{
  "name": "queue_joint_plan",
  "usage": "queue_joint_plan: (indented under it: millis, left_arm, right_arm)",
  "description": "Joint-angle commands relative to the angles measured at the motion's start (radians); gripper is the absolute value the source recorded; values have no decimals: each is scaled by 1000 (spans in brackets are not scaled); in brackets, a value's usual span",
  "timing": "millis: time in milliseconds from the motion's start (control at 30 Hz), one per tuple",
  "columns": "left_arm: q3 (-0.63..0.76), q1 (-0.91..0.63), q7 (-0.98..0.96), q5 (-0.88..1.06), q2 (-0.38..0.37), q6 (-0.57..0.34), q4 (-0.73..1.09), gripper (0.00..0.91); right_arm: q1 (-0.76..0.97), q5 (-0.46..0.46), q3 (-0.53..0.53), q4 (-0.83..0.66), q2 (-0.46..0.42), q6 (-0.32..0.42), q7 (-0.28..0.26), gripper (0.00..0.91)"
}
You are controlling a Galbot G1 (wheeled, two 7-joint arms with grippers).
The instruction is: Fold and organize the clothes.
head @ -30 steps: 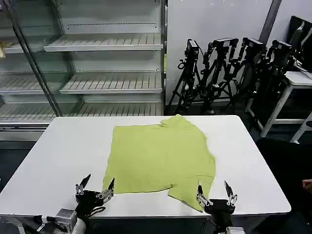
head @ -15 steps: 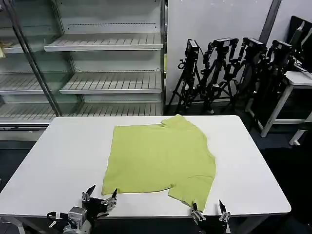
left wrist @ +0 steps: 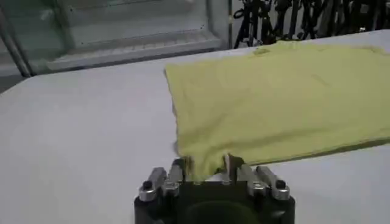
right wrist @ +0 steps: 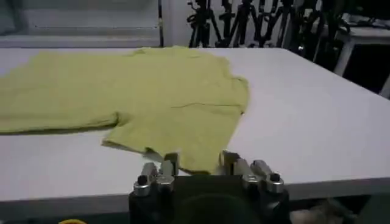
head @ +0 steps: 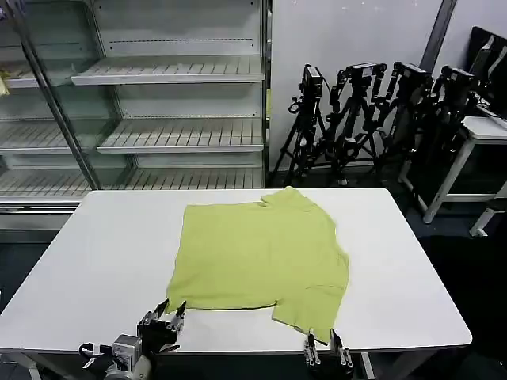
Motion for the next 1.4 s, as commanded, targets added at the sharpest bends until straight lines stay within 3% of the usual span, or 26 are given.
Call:
queue_joint_plan:
  millis: [33,200,400,900,1167,1400]
  left_arm:
    - [6,-2,-2,-12,2,13,10,20]
    - [2,4,2,-10,0,12,1,20]
    - [-16,20,3,-20,-3,12,-47,20]
    - [-143,108,-2,-19,3,12,-263,20]
    - [-159,38,9,-48,34,-9,-205,20]
    - [-94,-13,30,-30,52,-27,-134,20]
  right_arm:
    - [5,2,-6,-14,0,-7,0,0]
    - [-7,15,-18,11,6,-8,10,0]
    - [-40,-11,-18,65,3,48,2,0]
    - [-148,-22,41,307,-51,97,-33,0]
    - [15,138,178,257,-134,97,-51,0]
    - [138,241,201,163,-240,108,-50,0]
